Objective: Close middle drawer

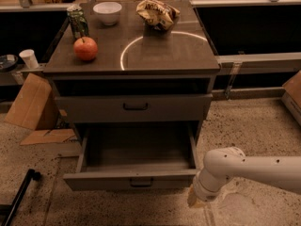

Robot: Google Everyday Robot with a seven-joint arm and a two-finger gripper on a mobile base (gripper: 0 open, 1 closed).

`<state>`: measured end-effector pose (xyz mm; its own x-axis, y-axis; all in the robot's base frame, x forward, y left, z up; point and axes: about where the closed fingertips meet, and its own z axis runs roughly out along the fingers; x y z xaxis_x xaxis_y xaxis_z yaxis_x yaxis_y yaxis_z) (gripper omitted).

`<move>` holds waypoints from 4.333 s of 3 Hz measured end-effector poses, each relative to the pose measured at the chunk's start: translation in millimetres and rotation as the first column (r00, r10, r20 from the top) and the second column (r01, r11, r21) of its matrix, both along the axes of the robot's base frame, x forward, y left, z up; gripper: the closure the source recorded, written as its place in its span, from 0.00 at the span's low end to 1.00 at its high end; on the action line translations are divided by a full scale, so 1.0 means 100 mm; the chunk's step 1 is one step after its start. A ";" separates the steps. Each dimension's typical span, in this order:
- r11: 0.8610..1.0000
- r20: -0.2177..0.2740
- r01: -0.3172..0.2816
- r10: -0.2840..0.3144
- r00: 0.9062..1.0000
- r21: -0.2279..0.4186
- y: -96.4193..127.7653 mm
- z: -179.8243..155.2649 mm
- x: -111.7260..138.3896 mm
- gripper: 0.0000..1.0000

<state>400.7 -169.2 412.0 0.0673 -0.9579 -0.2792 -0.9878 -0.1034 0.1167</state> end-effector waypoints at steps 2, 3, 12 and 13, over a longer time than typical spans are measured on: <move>0.997 0.175 -0.056 0.046 0.983 0.048 0.20 0.00 0.43 1.00; 0.996 0.209 -0.073 0.059 0.976 0.060 0.29 -0.07 0.61 1.00; 0.989 0.235 -0.060 0.026 0.972 0.136 0.37 -0.28 1.70 0.64; 0.989 0.235 -0.057 0.023 0.972 0.138 0.37 -0.29 1.81 0.65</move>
Offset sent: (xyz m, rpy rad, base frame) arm 0.0714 0.0314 0.0064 0.0847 -0.2954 0.0791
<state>581.2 -132.0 383.0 0.1840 -0.9043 -0.3851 -0.9807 -0.1423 -0.1345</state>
